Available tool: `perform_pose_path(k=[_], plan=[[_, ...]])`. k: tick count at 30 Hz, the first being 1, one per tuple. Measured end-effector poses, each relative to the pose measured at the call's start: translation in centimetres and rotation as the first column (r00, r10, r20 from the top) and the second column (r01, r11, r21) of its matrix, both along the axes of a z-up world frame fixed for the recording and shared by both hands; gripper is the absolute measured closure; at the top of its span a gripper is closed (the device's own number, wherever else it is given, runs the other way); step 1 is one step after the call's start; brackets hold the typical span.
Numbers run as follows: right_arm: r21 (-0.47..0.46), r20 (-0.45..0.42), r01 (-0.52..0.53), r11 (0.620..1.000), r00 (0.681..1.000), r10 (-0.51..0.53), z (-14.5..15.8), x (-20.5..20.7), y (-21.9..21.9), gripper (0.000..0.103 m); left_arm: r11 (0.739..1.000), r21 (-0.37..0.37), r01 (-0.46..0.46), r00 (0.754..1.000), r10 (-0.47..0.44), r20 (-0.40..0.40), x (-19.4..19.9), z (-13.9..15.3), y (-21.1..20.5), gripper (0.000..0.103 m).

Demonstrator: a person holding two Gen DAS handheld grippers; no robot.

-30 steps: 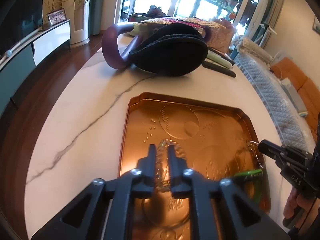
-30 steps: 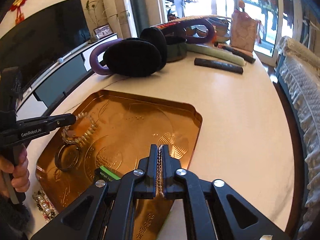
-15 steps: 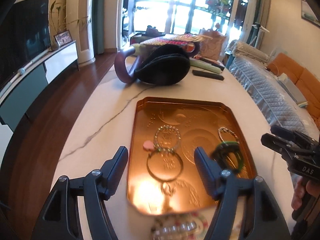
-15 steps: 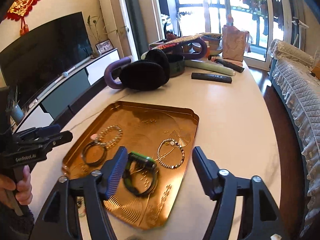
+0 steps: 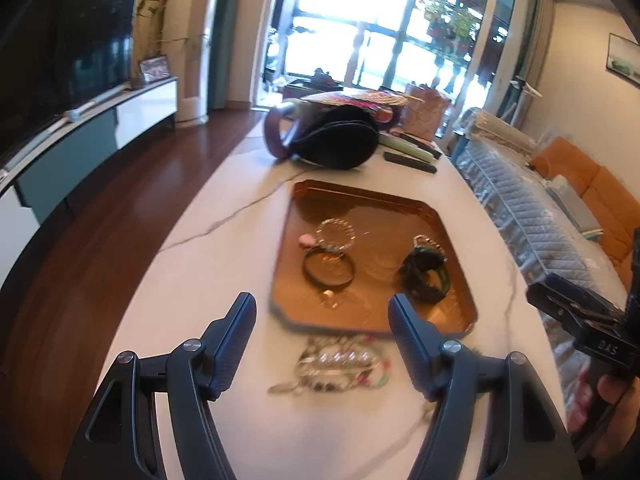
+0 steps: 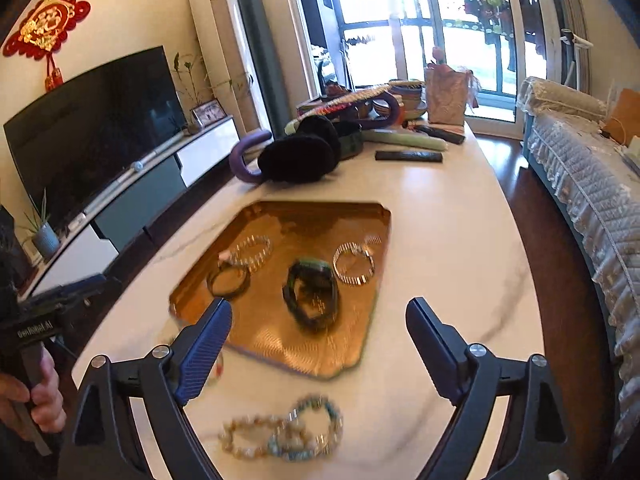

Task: Organize jewelry
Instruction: 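Move the left tool to the pearl bracelet while the right tool approaches the jade bead bracelet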

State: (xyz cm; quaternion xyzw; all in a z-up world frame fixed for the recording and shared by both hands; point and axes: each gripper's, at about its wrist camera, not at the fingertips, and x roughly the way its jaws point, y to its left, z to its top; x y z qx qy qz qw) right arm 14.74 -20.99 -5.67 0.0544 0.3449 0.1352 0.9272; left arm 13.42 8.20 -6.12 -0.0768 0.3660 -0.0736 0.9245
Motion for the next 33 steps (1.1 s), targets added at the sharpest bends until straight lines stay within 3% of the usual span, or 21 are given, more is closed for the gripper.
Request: perform_pose_path(k=[5,9,12,14,17,20,26,33], plan=[[-0.023,-0.015,-0.02,1.0,1.0,0.019,-1.5,-2.3,-0.2,0.016,0.999,-0.035,-0.011,0.998,0.009,-0.057,-1.6,-2.2,0.7,0.034],[-0.026,-0.047,-0.05,0.998,0.998,0.048,-3.3,-3.3,-0.5,0.018,0.999,0.043,0.027,0.998,-0.024,-0.06,-1.6,-3.3,-0.4,0.034],[-0.03,-0.078,-0.073,0.997,0.994,0.071,-4.4,-3.5,-0.6,0.041,0.993,0.089,0.073,0.995,-0.066,-0.076,-1.3,-4.5,-1.3,0.044],[-0.035,-0.1,-0.089,0.995,0.991,0.085,-5.1,-3.5,-0.7,0.061,0.99,0.101,0.097,0.991,-0.087,-0.102,-0.9,-5.4,-1.5,0.06],[-0.035,-0.128,-0.108,0.994,0.986,0.103,-5.9,-3.5,-0.7,0.068,0.987,0.094,0.128,0.984,-0.115,-0.134,-0.2,-6.5,-1.9,0.071],[-0.025,-0.148,-0.124,0.992,0.982,0.119,-6.4,-3.5,-0.6,0.074,0.981,0.104,0.164,0.977,-0.147,-0.153,0.3,-7.3,-2.5,0.072],[-0.04,-0.168,-0.178,0.983,0.971,0.169,-7.0,-3.3,1.1,0.076,0.972,0.128,0.196,0.97,-0.172,-0.173,1.6,-8.0,-3.0,0.072],[-0.041,-0.211,-0.171,0.984,0.964,0.159,-8.2,-2.0,1.3,0.075,0.961,0.159,0.225,0.965,-0.197,-0.175,2.8,-8.1,-3.5,0.071]])
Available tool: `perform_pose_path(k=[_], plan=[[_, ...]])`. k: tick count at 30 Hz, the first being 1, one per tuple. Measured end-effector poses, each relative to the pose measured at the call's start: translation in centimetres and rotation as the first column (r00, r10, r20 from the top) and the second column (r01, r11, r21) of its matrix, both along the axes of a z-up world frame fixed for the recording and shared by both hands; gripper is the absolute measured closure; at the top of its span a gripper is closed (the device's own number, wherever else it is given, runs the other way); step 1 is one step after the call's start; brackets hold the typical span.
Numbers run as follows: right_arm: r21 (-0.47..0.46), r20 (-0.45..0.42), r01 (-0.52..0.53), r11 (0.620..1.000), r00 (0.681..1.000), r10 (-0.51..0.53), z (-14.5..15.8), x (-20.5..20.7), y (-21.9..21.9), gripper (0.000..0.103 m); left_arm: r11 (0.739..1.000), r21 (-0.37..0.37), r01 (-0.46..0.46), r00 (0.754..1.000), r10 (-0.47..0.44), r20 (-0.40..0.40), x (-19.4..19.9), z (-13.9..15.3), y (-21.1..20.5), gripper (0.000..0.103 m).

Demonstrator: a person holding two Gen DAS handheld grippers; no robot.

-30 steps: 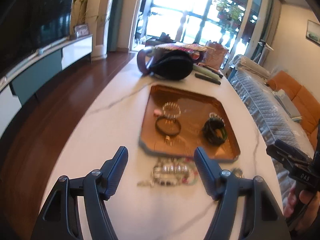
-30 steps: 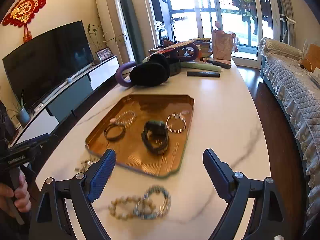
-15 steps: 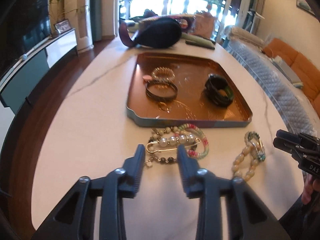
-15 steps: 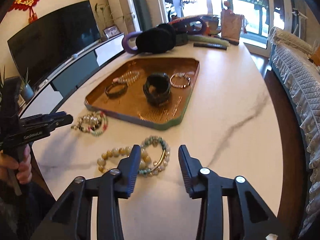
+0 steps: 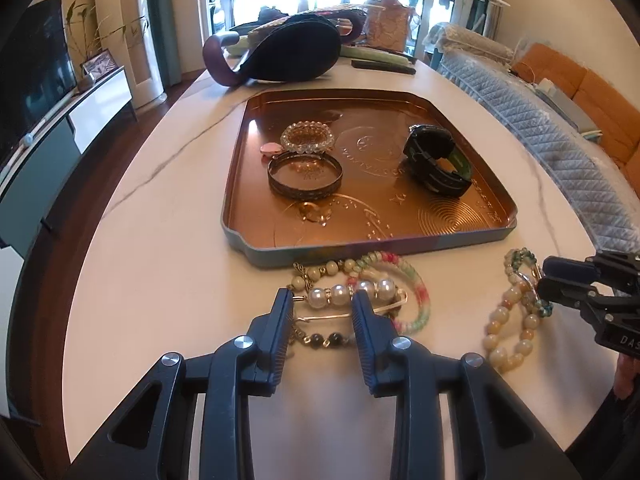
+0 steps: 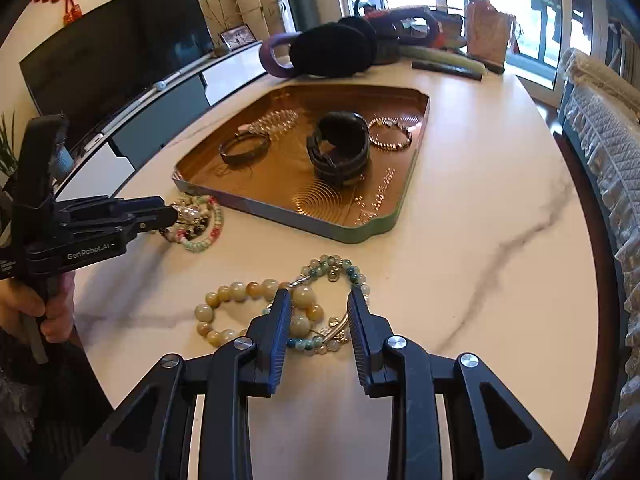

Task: Organize jewelry
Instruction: 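Grasp the pearl safety pin with the left tool while the right tool grasps the jade bead bracelet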

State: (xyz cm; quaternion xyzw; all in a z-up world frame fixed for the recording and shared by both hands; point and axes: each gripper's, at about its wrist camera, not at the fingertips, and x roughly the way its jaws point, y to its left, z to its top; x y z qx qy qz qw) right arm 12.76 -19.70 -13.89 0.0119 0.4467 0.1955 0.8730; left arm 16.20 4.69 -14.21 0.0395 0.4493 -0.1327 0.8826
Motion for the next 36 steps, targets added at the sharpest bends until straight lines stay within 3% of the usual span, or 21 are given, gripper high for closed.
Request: perform_pose_path(k=[7,9,10,11,13,20,22,25,27,29,34,36], plan=[[-0.023,0.002,-0.013,1.0,1.0,0.013,-0.4,0.8,0.8,0.076,1.0,0.01,0.016,1.0,-0.016,0.009,0.8,-0.2,-0.4,0.071],[-0.008,-0.007,-0.015,1.0,1.0,0.015,-0.5,1.0,0.8,0.084,1.0,0.006,0.02,1.0,-0.02,0.0,0.8,-0.1,-0.4,0.072],[-0.003,-0.009,-0.013,1.0,1.0,0.013,-0.5,1.1,0.8,0.087,1.0,0.002,0.02,1.0,-0.02,-0.005,0.8,-0.1,-0.3,0.079],[-0.004,-0.004,-0.009,1.0,1.0,0.009,-0.4,1.1,0.8,0.091,1.0,-0.007,0.02,1.0,-0.02,-0.011,0.9,0.0,-0.2,0.093],[-0.004,0.011,-0.002,1.0,1.0,0.002,-0.1,1.0,0.8,0.099,0.998,-0.058,0.015,0.999,-0.018,-0.04,1.0,0.1,0.2,0.099],[0.019,0.043,0.01,1.0,0.999,-0.011,1.2,0.6,0.3,0.099,0.996,-0.092,-0.009,0.999,0.006,-0.033,0.3,0.9,0.5,0.1],[0.019,0.045,0.009,1.0,0.999,-0.01,1.3,0.6,0.3,0.099,0.997,-0.074,0.032,0.999,-0.034,-0.022,0.0,1.0,-0.2,0.1],[0.045,0.022,0.019,0.999,1.0,-0.02,1.1,0.7,-0.1,0.097,0.994,0.039,0.101,0.995,-0.102,0.017,-0.6,1.1,-2.2,0.092],[0.032,0.025,0.038,0.999,0.999,-0.039,1.0,0.7,-0.2,0.079,0.987,0.093,0.132,0.991,-0.134,0.023,-1.0,0.9,-3.3,0.078],[0.045,0.043,0.019,0.999,0.999,-0.021,1.2,0.5,-0.1,0.054,0.985,0.101,0.14,0.99,-0.142,0.021,-1.1,0.7,-3.7,0.058],[0.037,0.041,-0.021,0.999,0.999,0.02,1.1,0.5,0.9,0.054,0.988,0.095,0.122,0.991,-0.126,0.039,-0.3,0.8,-3.5,0.041],[0.025,0.035,-0.037,0.999,0.999,0.036,0.7,0.7,1.5,0.055,0.989,0.093,0.118,0.992,-0.121,0.026,0.2,0.4,-3.4,0.041]])
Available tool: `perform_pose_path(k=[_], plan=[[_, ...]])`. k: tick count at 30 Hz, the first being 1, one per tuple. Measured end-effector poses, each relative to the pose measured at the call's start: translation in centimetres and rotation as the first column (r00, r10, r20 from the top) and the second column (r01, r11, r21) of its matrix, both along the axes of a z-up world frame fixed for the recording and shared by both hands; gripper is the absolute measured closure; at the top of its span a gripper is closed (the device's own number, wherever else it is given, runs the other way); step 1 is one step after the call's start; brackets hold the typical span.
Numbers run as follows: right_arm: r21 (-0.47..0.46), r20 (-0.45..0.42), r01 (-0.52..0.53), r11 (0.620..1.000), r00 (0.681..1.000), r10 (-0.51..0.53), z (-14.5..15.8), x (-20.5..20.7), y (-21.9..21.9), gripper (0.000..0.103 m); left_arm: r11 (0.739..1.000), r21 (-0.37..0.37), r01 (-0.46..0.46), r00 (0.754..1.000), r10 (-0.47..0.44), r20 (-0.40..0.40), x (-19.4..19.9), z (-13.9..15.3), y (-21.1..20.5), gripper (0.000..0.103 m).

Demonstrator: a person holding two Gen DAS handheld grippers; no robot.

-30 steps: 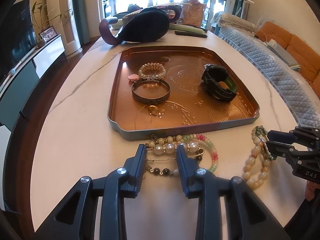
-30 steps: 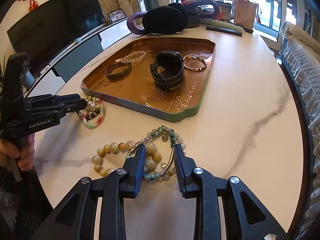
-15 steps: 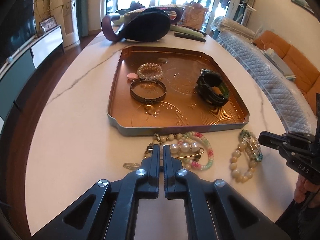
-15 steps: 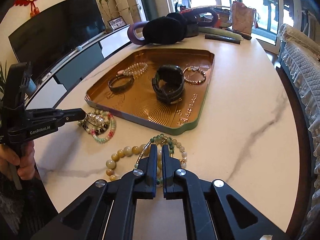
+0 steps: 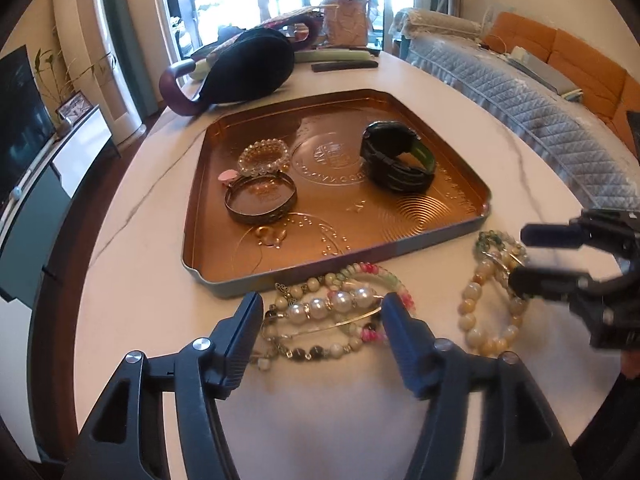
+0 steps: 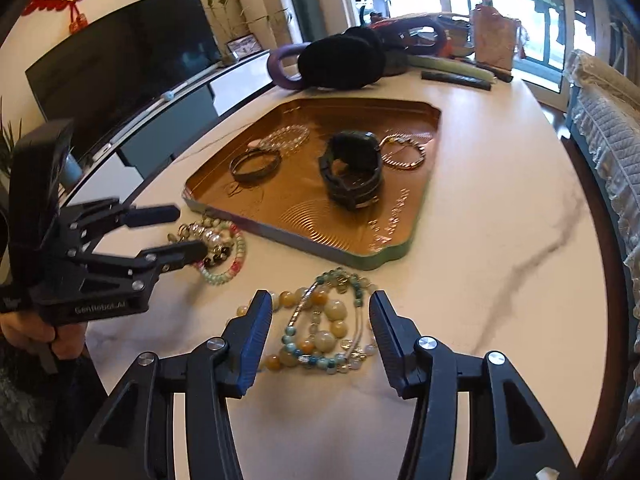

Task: Organize jewelry
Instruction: 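Grasp the pearl safety pin with the left tool while the right tool grasps the jade bead bracelet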

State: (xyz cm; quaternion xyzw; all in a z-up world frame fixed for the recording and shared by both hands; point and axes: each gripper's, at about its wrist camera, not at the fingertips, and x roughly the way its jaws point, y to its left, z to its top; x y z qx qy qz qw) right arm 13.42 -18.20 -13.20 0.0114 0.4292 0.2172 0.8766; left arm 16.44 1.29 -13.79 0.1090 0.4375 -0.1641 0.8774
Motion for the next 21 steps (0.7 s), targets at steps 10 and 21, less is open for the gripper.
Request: perform_pose_path(k=[10,21], plan=[[-0.048,0.003,-0.018,0.999,1.0,0.018,-0.6,0.6,1.0,0.091,0.998,-0.051,0.021,0.997,-0.025,-0.073,0.5,-0.5,0.1,0.089],[0.017,0.059,0.007,1.0,0.998,-0.008,1.8,0.0,-0.3,0.091,0.961,-0.265,-0.077,0.991,0.045,-0.125,0.4,1.6,3.3,0.091]])
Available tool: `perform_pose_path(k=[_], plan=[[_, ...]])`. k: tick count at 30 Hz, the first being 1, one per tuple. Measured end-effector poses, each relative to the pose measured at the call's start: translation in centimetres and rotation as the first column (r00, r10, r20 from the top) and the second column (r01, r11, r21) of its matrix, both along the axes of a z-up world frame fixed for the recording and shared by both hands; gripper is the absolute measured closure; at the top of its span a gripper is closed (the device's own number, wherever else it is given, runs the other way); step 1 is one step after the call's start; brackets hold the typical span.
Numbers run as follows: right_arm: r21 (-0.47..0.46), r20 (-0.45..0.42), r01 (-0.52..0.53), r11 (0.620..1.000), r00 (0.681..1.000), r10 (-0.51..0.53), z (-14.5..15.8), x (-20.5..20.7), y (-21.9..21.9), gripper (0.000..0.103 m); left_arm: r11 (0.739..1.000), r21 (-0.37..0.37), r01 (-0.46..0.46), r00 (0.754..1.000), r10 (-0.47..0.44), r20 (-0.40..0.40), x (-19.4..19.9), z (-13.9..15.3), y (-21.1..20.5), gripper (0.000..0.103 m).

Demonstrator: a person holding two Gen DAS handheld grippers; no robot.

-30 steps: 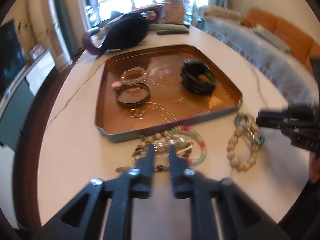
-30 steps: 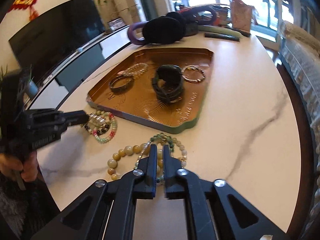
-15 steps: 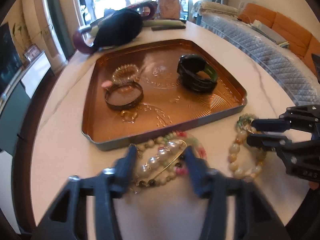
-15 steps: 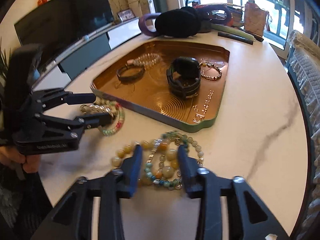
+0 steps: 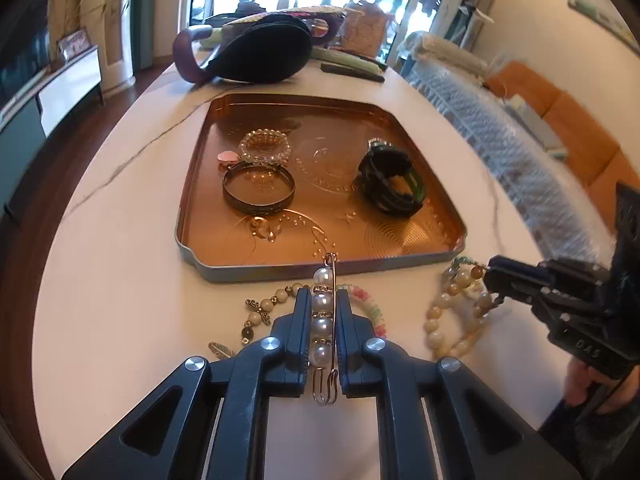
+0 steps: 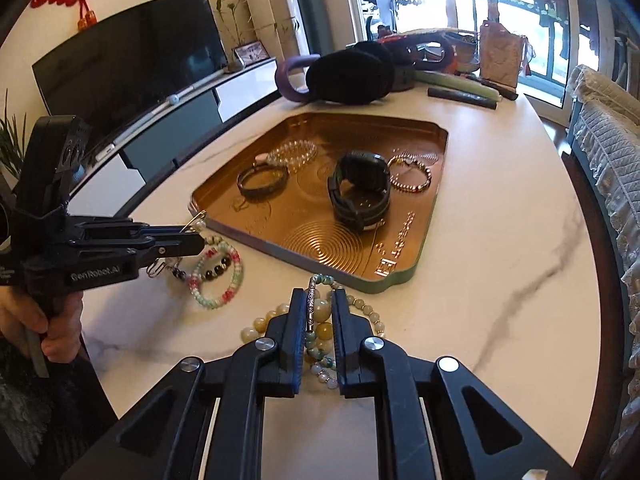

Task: Organize jewelry
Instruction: 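Grasp the pearl safety pin with the left tool while the right tool grasps the jade bead bracelet, then lift the pearl pin and jade bracelet and carry both toward the copper tray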

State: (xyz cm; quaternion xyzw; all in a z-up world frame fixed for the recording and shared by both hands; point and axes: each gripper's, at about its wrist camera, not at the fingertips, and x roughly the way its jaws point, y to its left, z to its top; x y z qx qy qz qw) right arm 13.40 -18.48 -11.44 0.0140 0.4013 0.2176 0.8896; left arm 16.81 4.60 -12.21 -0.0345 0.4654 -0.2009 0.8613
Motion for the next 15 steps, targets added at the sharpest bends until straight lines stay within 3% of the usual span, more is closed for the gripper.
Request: perform_pose_path(k=[7,15], plan=[[0.117,-0.061,0.012,0.993,0.998,-0.005,-0.2,0.5,-1.5,0.091,0.999,-0.033,-0.036,0.999,0.036,-0.017,0.2,0.0,0.7,0.091],[0.165,-0.017,-0.008,0.986,1.0,0.011,1.3,0.2,-1.7,0.091,0.999,-0.025,-0.026,1.0,0.026,-0.006,0.0,0.2,0.2,0.091]])
